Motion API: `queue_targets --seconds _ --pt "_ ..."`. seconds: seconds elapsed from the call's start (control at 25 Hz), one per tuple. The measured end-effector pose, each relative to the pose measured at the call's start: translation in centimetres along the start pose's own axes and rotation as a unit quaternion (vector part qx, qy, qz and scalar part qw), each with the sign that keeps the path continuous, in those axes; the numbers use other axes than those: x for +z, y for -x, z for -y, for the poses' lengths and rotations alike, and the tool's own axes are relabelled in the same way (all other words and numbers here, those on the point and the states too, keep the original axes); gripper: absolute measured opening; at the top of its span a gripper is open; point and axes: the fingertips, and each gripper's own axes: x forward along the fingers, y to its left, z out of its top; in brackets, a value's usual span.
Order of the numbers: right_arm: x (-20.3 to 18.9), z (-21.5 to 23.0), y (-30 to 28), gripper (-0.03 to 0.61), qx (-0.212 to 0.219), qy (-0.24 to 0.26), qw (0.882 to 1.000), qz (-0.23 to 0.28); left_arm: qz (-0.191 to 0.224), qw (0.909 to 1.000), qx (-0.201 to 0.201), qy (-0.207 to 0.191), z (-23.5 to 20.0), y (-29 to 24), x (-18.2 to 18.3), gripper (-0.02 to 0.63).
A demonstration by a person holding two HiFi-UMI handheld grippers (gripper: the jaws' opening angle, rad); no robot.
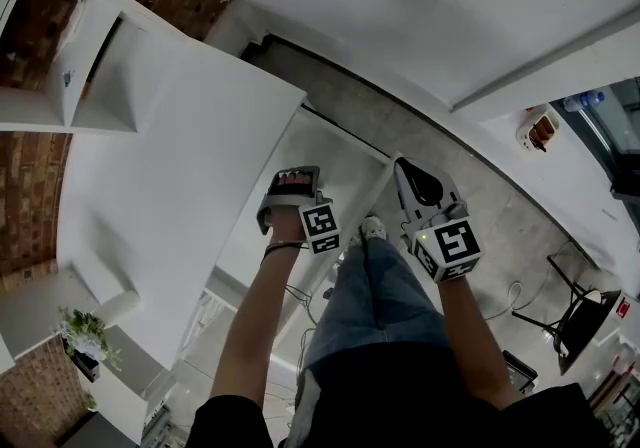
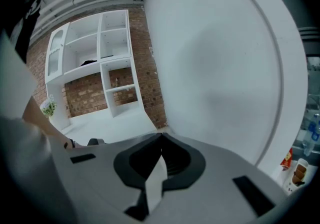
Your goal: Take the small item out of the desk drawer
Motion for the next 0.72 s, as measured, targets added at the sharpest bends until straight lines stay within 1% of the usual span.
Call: queue_targets --seconds 0.16,0.36,0.48,0.52,0.64,0.72 --pt "-0.2 0.0 -0.1 -0.003 0.001 -0.002 1.0 -0.004 -0.016 0.9996 -0.012 -0.019 0.1 -1.2 -0.3 0.233" --pt "-0.1 -0.2 -0.6 -0.003 0.006 -0.004 1.0 -0.005 -0.014 0.9993 -0.029 -0.021 0.4 -2.1 -0.4 0.233" --pt "-0.1 -0.5 -0.7 -0.002 0.01 -0.002 1.0 -0.006 -0.012 0.9991 -0.032 -0.023 0.6 -2.4 -0.3 0.232" --pt "-0.2 -0.5 -0.7 -0.003 0.01 -0.001 1.0 -0.007 -0.012 0.9991 -0.031 -0.025 0.6 -2.4 -0.3 0.224" --pt "-0.3 -0.5 -0.5 -0.003 0.012 0.003 1.0 -0.01 -0.01 0.9992 -0.027 -0.027 0.4 -2.4 -0.3 0.169" --pt "-0.4 -0.5 -0.4 -0.003 0.013 0.005 1.0 -0.01 -0.008 0.9993 -0.024 -0.026 0.3 -2.4 -0.2 0.164"
